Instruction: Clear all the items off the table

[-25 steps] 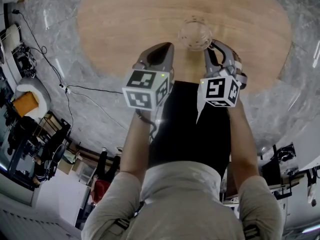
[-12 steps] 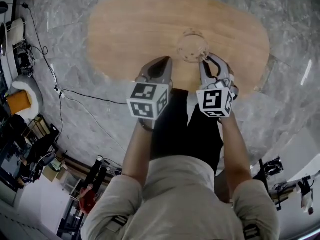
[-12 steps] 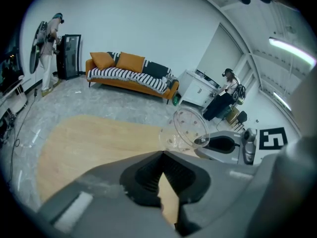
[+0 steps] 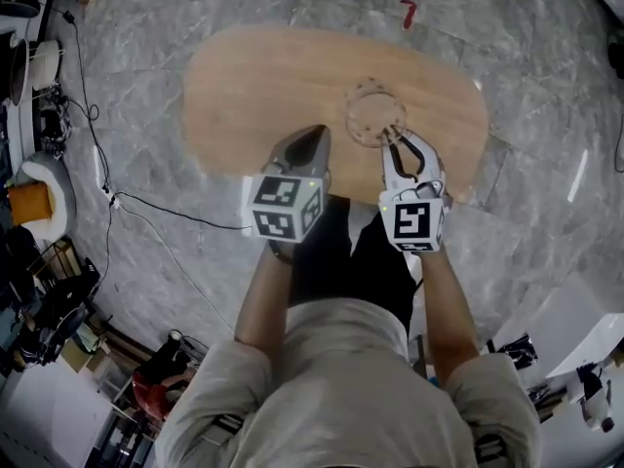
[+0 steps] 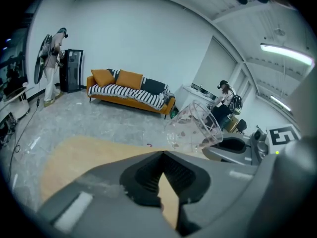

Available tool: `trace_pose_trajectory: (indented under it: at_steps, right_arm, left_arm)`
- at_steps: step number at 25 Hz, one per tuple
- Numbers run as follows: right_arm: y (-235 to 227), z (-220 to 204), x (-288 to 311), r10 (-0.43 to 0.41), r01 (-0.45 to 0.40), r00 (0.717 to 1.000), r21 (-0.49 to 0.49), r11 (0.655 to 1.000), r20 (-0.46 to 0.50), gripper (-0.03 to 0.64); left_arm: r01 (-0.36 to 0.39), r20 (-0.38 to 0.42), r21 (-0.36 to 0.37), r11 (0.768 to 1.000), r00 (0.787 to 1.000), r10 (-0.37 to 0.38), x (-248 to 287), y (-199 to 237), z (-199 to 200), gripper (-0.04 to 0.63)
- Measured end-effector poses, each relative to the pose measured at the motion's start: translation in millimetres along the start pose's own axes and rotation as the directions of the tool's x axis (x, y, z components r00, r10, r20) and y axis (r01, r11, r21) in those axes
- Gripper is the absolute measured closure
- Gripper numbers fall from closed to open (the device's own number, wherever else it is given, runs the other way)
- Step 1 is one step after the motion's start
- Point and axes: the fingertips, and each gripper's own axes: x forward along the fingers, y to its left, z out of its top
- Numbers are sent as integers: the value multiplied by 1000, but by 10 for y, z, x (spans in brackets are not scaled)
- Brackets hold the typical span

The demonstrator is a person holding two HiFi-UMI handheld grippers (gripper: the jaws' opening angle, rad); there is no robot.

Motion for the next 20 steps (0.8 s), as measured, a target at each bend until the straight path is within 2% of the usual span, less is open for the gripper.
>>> trace_pose_trajectory:
  at_steps: [5,13,20]
  right_arm:
    - [-175,262,-268,-21,22,999,-8,1000,42,575]
    - [-382,617,-734,-53,52,990,13,999,134,575]
    - [-520,807,-1181,-79,80,975,3,997,207,575]
  left_arm:
    - [2,54,44,999,999,-4,-102,-210,350,574]
    - [-5,131,93,996,991,-7,-319,-657,694,575]
    - [-8,207,101,995,978,-13,-542,-1040,908,574]
